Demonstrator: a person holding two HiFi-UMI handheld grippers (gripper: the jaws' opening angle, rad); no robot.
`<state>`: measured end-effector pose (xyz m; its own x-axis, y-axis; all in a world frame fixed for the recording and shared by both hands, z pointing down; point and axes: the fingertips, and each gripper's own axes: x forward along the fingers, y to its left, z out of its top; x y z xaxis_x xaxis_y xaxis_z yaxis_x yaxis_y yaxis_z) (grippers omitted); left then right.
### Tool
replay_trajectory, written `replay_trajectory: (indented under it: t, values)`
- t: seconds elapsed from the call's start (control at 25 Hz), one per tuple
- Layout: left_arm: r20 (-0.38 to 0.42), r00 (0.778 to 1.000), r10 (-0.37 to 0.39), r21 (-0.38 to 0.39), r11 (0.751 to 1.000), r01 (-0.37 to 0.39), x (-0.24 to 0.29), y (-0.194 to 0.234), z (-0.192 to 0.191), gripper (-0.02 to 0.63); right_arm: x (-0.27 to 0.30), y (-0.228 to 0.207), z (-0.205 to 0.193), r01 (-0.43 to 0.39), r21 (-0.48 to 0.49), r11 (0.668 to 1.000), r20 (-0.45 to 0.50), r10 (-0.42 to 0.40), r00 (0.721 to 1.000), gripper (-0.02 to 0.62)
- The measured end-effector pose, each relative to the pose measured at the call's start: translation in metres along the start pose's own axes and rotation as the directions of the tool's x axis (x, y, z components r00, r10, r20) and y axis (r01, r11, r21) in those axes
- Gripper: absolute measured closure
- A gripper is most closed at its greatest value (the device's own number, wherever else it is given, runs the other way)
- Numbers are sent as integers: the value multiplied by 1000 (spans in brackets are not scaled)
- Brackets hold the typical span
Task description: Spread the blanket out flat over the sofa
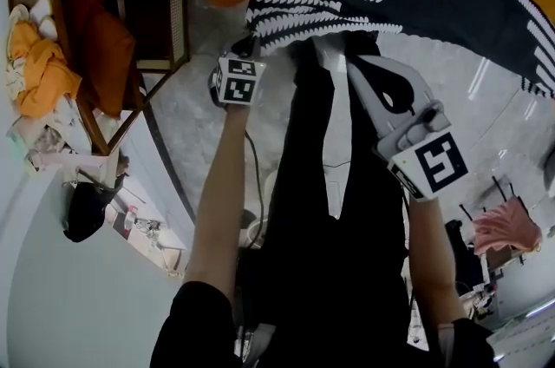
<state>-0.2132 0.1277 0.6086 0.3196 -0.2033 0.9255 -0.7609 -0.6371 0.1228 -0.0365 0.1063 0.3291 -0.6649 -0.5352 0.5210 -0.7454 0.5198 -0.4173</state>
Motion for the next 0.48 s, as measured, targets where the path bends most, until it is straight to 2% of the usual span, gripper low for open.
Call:
replay_trajectory:
  t: [0.24, 0.48]
  values:
    - [-43, 999, 7, 1, 1000, -7, 25, 0, -15, 584, -3, -6, -19, -1, 13, 1000, 6, 1, 1000, 592]
    - [-59, 998, 34, 35, 999, -32, 49, 1, -30, 584, -2, -16, -50, -14, 26, 1000, -11, 15, 1000, 592]
